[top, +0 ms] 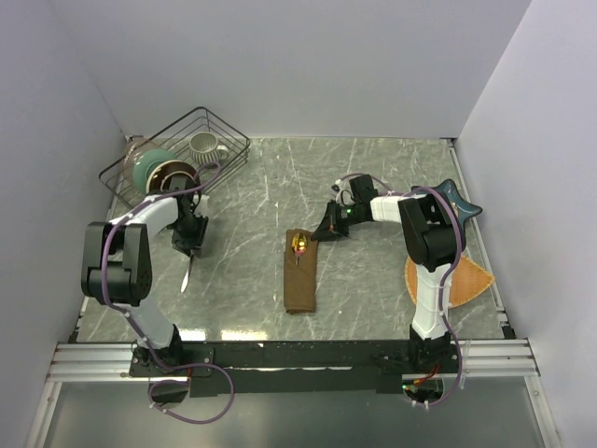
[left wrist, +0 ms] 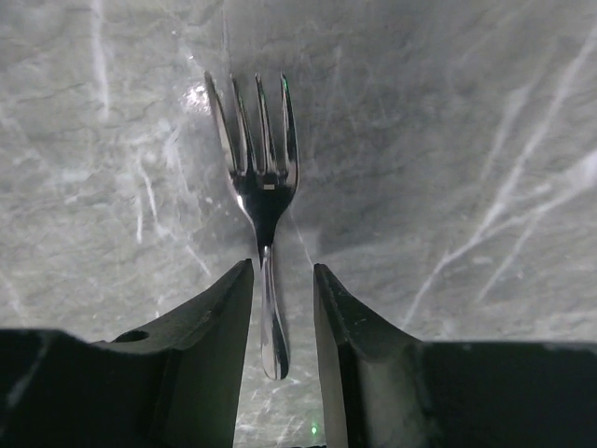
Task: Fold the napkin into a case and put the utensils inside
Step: Pick up the fork from the center of the board.
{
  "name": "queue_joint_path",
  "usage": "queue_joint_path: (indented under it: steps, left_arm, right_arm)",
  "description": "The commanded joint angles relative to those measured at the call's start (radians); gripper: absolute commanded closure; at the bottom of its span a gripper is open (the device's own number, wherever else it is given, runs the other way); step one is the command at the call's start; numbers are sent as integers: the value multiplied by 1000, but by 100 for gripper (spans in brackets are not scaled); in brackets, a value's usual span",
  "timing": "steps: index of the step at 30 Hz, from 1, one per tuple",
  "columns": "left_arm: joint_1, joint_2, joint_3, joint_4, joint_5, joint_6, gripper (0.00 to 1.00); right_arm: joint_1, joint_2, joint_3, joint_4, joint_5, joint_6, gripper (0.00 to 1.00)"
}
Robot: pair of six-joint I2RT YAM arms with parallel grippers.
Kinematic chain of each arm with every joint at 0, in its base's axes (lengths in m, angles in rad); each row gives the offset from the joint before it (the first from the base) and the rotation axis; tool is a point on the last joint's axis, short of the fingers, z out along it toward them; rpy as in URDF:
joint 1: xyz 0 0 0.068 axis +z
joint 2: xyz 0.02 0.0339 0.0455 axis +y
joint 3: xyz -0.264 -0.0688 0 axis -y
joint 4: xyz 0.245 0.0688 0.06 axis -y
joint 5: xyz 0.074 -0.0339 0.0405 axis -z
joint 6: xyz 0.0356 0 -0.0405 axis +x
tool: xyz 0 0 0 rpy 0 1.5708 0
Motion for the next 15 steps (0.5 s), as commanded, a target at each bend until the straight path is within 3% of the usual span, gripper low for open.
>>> queue_joint_path:
  steps: [1, 5, 10, 12, 15]
  left_arm:
    - [6, 44, 4, 27, -18, 5, 63]
    - [11, 77, 7, 27, -41, -9, 65]
    - [6, 74, 54, 2, -3, -29, 94]
    - [-5, 55, 131, -15, 45, -101, 99]
    - [-86, 35, 264, -9, 16, -250, 99]
  right_arm:
    - [-9, -51, -8, -8, 20, -10, 100]
    - [-9, -51, -14, -2, 18, -5, 100]
    - [-12, -50, -8, -8, 20, -12, 100]
    - [-18, -50, -11, -5, 23, -4, 100]
    - [-16, -48, -22, 19, 29, 20, 100]
